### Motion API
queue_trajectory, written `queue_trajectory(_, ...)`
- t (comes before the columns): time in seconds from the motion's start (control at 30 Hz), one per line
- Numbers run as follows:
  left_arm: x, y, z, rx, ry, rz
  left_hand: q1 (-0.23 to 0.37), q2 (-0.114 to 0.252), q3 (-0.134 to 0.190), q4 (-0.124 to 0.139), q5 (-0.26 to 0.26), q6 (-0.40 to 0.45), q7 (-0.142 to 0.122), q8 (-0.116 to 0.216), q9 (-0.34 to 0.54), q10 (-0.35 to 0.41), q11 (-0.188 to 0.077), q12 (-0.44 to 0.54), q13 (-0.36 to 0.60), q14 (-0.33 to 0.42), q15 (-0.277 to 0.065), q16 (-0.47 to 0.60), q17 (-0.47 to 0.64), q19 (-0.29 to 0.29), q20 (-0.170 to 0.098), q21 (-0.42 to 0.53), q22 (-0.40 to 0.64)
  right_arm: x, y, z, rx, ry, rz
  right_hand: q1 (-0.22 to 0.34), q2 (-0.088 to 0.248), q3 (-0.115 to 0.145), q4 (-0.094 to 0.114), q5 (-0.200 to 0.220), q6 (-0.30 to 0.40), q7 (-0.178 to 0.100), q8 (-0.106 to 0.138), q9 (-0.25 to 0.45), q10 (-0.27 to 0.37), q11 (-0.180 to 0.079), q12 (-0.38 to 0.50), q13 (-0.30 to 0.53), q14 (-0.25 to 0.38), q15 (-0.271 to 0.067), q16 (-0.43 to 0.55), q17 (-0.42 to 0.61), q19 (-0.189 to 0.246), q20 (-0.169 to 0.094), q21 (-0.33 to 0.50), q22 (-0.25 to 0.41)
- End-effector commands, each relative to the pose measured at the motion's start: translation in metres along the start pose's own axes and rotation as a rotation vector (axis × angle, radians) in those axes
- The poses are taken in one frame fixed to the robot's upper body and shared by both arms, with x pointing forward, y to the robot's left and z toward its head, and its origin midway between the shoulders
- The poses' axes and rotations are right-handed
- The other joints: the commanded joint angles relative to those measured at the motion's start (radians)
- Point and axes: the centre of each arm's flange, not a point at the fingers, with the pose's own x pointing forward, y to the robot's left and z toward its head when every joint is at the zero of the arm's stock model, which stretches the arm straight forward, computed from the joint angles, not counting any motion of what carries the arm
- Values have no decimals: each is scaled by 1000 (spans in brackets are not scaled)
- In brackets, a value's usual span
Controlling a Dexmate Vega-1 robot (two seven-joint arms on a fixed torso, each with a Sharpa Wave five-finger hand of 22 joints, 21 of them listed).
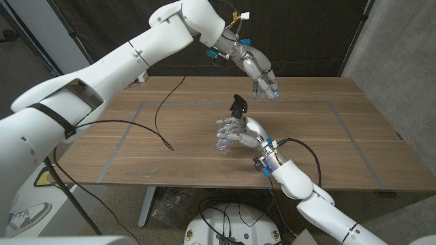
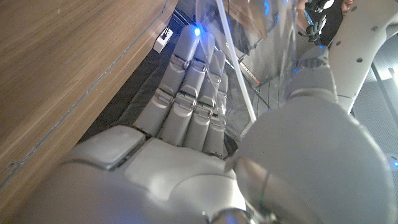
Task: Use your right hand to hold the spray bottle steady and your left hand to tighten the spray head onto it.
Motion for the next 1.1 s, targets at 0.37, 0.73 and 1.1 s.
queue_trajectory(0.37,-16,12,61,206,246,-168,111,-32,13,-72,19,-70,-22,-28,-2,-69,-50,-23,-20,-85,-23,-32,-7,-62,-14,-52,6,17,-5,-17,-174,88,-16,238,251,61,54,1,157,-149,3,4,75,-76,4,6,96,-100,4,9,-16,-85,16,-3)
queue_trajectory(0.73,-46,6,67,239,254,-135,165,0,38,-95,27,-92,-28,-27,-1,-93,-64,-22,-25,-116,-28,-34,-4,-94,-6,-74,7,16,-7,-25,-160,126,-40,238,251,61,54,1,159,-149,2,4,75,-74,4,6,95,-99,4,8,-19,-86,26,-5)
queue_trajectory(1.1,-72,-8,56,240,227,-87,281,47,87,-154,28,-114,-39,-20,1,-126,-70,-14,-28,-171,-52,-35,-3,-178,-44,-123,8,8,-12,-28,-128,128,-87,239,251,62,54,1,158,-149,1,4,79,-76,5,6,96,-99,5,9,-24,-85,36,-7)
